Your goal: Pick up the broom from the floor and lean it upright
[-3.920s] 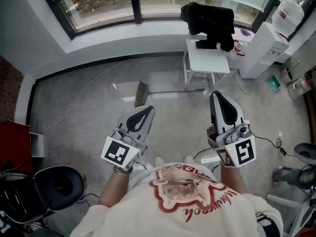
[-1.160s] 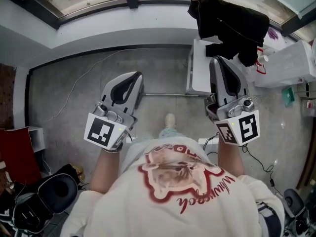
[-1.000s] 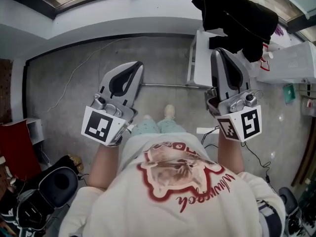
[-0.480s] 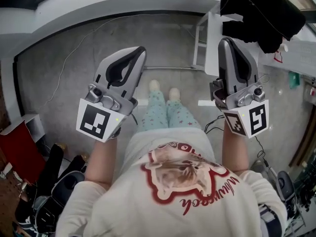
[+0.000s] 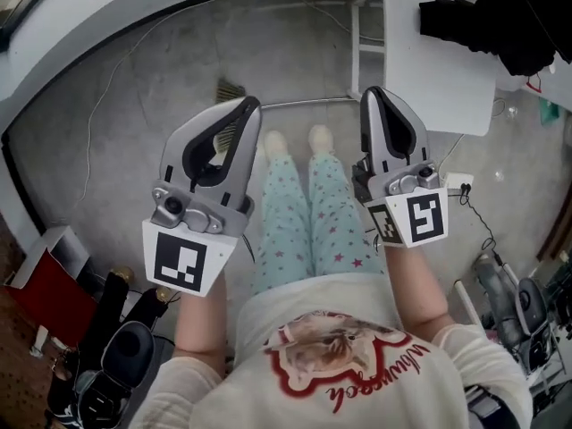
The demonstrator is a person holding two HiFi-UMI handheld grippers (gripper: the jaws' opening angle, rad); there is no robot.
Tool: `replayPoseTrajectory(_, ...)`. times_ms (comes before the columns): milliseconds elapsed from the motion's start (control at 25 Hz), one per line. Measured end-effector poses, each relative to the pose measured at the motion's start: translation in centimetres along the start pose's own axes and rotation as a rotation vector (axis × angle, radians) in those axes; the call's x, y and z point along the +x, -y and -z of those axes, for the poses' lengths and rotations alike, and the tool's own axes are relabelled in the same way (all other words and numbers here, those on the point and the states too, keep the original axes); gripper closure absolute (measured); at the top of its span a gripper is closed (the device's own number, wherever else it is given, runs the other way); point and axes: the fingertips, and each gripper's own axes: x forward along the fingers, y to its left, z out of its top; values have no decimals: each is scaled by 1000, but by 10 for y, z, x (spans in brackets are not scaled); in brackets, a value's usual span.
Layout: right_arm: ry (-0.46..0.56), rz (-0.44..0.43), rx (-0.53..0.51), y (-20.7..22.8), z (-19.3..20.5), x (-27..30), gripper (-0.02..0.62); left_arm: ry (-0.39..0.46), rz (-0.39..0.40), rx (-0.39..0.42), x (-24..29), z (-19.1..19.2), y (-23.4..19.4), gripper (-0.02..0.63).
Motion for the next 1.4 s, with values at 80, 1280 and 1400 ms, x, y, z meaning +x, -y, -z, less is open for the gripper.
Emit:
replayPoseTrajectory(80, -19, 57, 25, 12, 35, 1, 571, -9, 23, -7, 15, 24, 5, 586)
replayPoseTrajectory(1280, -136, 998, 335, 77, 322, -51, 571, -69, 650, 35, 94, 177, 50, 586)
replayPoseTrajectory(1400, -182, 1135, 410, 105, 380, -65, 571, -73, 696, 40, 102, 202, 57, 586)
